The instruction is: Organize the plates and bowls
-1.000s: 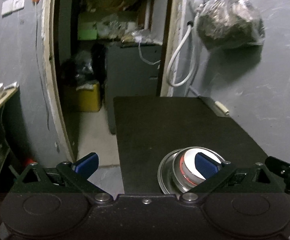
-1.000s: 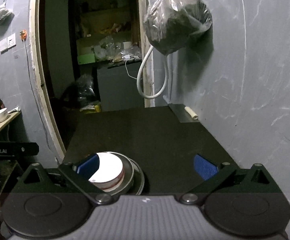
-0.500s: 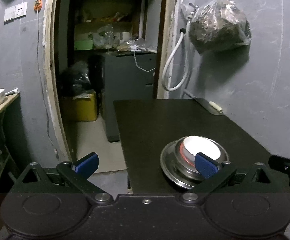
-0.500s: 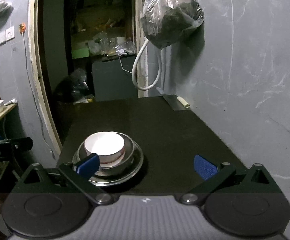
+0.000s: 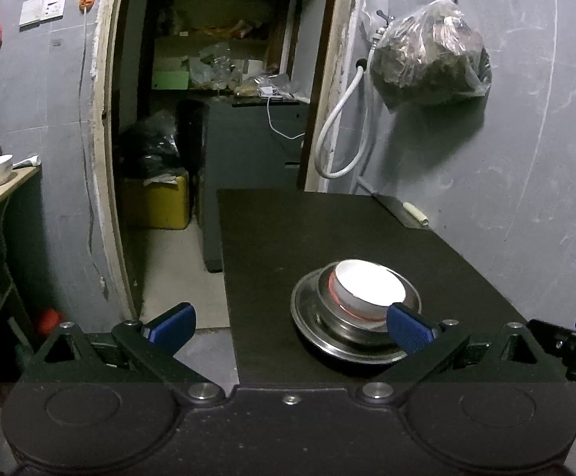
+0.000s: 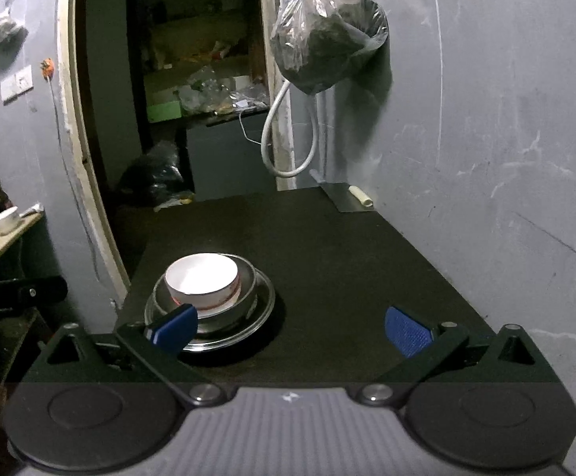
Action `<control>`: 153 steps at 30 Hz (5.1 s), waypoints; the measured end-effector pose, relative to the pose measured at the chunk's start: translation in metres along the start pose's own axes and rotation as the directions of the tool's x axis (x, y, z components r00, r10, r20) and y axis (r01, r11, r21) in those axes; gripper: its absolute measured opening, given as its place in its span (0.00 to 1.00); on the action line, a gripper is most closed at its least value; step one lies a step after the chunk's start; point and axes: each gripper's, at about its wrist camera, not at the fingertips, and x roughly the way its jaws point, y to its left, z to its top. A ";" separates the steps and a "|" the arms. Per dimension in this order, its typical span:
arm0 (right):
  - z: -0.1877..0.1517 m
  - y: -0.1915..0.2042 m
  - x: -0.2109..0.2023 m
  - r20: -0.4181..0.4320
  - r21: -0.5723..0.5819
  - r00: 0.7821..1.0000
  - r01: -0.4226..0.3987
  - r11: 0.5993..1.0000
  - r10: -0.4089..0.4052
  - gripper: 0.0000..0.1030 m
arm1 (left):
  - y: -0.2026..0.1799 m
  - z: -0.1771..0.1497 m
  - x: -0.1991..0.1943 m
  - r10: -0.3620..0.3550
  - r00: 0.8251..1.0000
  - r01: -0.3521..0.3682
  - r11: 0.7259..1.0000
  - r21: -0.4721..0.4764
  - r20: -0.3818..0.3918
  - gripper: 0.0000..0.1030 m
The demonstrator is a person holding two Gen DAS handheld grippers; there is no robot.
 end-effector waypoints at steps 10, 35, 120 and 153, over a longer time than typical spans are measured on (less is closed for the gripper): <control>-0.003 -0.029 -0.016 -0.024 0.023 0.998 -0.059 0.998 0.060 1.00 | -0.033 -0.012 -0.026 0.056 0.998 -0.056 0.998 0.031 -0.009 0.99; -0.036 -0.052 -0.063 -0.063 0.061 0.985 -0.156 0.986 0.159 1.00 | -0.048 -0.052 -0.098 0.147 0.985 -0.152 0.987 -0.059 -0.087 0.99; -0.039 -0.032 -0.059 -0.118 -0.015 0.985 -0.128 0.992 0.125 1.00 | -0.043 -0.065 -0.091 0.106 0.988 -0.109 0.994 -0.018 -0.114 0.99; -0.041 -0.032 -0.056 -0.124 -0.016 0.984 -0.129 0.992 0.126 1.00 | -0.039 -0.066 -0.091 0.112 0.987 -0.115 0.993 -0.017 -0.119 0.99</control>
